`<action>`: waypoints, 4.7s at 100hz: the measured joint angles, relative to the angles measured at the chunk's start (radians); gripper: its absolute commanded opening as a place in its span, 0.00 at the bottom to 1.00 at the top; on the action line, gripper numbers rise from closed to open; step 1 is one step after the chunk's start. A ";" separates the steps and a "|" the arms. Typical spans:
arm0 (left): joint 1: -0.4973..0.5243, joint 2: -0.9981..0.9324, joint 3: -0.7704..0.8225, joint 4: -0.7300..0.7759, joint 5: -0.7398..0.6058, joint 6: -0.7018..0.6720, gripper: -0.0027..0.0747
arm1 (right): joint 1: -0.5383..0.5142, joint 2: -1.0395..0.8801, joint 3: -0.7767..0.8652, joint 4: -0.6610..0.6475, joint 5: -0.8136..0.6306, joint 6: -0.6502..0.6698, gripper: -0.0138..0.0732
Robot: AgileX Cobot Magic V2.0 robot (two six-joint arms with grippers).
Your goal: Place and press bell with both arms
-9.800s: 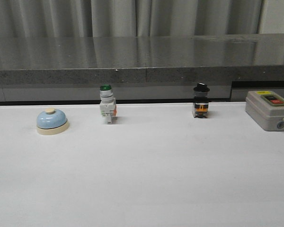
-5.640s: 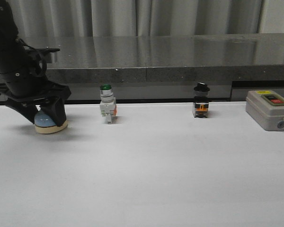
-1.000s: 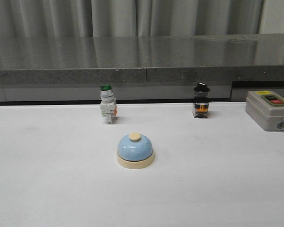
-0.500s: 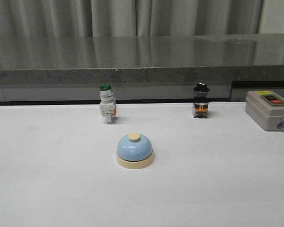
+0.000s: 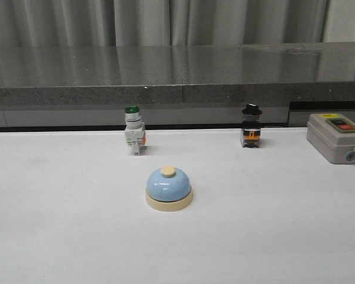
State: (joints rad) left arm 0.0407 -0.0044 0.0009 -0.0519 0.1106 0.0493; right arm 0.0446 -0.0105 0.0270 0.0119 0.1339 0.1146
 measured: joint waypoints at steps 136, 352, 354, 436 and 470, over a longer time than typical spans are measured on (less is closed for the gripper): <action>0.000 0.000 0.000 0.000 0.000 -0.002 0.01 | 0.000 0.018 -0.298 0.000 0.143 0.000 0.08; 0.000 0.000 0.000 0.000 0.000 -0.003 0.01 | 0.675 1.929 -1.579 -0.084 0.809 -0.115 0.08; 0.000 0.000 0.000 0.000 0.000 -0.003 0.01 | 0.675 1.938 -1.583 -0.086 0.809 -0.115 0.08; 0.000 0.000 0.000 -0.002 0.000 -0.003 0.01 | 0.675 2.039 -1.621 -0.093 0.808 -0.106 0.08; 0.000 0.000 0.000 -0.002 0.000 -0.003 0.01 | 0.606 1.911 -1.618 -0.115 0.849 -0.042 0.08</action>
State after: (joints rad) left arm 0.0407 -0.0044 0.0009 -0.0534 0.1106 0.0461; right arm 0.6506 1.9005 -1.5909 -0.1031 0.9828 0.0722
